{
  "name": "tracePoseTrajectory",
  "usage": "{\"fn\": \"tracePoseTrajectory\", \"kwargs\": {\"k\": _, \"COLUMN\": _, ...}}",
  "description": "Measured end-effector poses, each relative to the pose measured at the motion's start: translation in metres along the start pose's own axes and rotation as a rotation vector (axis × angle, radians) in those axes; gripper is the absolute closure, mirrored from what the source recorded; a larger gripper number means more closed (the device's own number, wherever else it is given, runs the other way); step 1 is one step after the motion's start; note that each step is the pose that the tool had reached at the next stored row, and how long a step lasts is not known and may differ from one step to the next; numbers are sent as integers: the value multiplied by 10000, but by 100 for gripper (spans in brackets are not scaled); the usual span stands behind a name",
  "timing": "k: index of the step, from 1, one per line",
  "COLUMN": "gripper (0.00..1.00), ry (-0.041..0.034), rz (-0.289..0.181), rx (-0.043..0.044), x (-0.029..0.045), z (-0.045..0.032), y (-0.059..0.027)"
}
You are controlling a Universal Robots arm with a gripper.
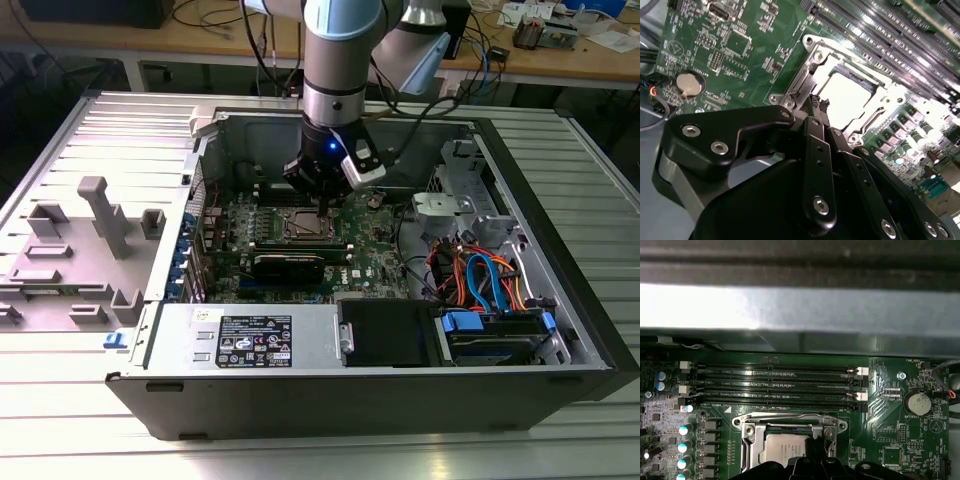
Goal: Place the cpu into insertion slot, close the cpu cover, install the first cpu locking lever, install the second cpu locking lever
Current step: 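Install the second cpu locking lever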
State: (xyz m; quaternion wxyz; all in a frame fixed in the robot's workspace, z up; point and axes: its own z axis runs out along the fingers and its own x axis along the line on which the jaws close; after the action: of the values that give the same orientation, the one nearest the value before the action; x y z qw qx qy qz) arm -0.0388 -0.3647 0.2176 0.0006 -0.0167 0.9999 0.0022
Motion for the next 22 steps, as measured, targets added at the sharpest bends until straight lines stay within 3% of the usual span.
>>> {"fn": "tracePoseTrajectory", "kwargs": {"k": 9, "gripper": 89, "ry": 2, "rz": 1, "rx": -1, "x": 2, "z": -65, "y": -58}}
{"fn": "tracePoseTrajectory", "kwargs": {"k": 22, "gripper": 89, "ry": 2, "rz": -3, "rx": 1, "x": 3, "z": -66, "y": -106}}
